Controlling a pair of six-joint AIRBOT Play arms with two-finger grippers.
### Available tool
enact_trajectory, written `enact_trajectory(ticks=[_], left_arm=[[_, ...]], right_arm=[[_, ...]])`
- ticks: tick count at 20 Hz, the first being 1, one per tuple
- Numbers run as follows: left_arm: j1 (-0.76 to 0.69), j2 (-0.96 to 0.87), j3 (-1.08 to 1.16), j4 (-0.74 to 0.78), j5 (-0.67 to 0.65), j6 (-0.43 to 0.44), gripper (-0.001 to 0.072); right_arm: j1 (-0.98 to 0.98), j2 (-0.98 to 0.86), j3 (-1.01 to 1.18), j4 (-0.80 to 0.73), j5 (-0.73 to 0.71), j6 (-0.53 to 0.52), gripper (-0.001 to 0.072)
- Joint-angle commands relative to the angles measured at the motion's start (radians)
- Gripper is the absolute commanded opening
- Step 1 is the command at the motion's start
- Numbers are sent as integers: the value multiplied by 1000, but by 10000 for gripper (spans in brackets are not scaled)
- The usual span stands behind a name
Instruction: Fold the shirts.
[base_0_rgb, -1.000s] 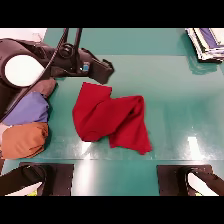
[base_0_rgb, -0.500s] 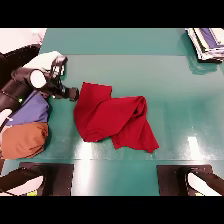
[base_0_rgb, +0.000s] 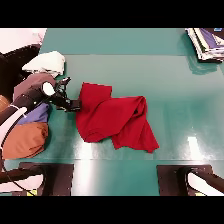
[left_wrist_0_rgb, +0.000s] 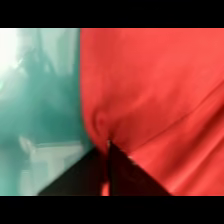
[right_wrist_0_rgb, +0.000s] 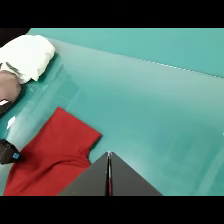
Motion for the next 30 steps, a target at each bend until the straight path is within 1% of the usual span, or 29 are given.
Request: enact_trajectory(ticks=[1,3,5,7,8,9,10,11,12,13,14,17,21,23,24,25,27,30], left_arm=[[2,-13,35,-22,2,18,27],[2,18,103,17,-11,18,27],[2,66,185,58,-8,18,27],[2,100,259,68,-5,42,27],[2,112,288,67,0,41,27],[2,113,312,66,-1,40,27],[2,113,324,64,0,40,27],[2,113,324,58,0,40,27],[2,111,323,58,-1,40,27],[2,111,320,58,-3,40,27],[2,111,320,58,-4,40,27],[2,111,320,56,-4,40,27],[2,111,320,50,-4,40,28],[2,111,321,50,-10,40,27],[2,115,324,50,-15,39,27],[2,132,329,57,-15,39,27],[2,196,372,87,-15,40,27],[2,332,531,177,-22,40,27]], right_arm=[[-27,1,-20,2,63,0,15],[-66,37,-140,-12,97,1,15],[-93,97,-335,-135,106,26,15],[-101,163,-584,-279,92,38,16],[-102,186,-712,-286,89,38,111],[-101,203,-849,-272,80,38,452],[-89,210,-972,-245,71,37,531],[-65,210,-1091,-215,47,36,505],[-29,210,-1195,-177,6,28,451],[12,210,-1271,-145,-46,23,435],[56,209,-1331,-124,-104,23,435],[146,209,-1400,-71,-218,23,435],[224,121,-1378,-47,-247,21,423],[259,59,-1331,-48,-274,-24,71],[263,40,-1298,-50,-284,-35,15],[257,30,-1253,-58,-284,-37,15],[214,49,-1133,-104,-235,-34,15],[97,177,-903,-193,-172,-14,15]])
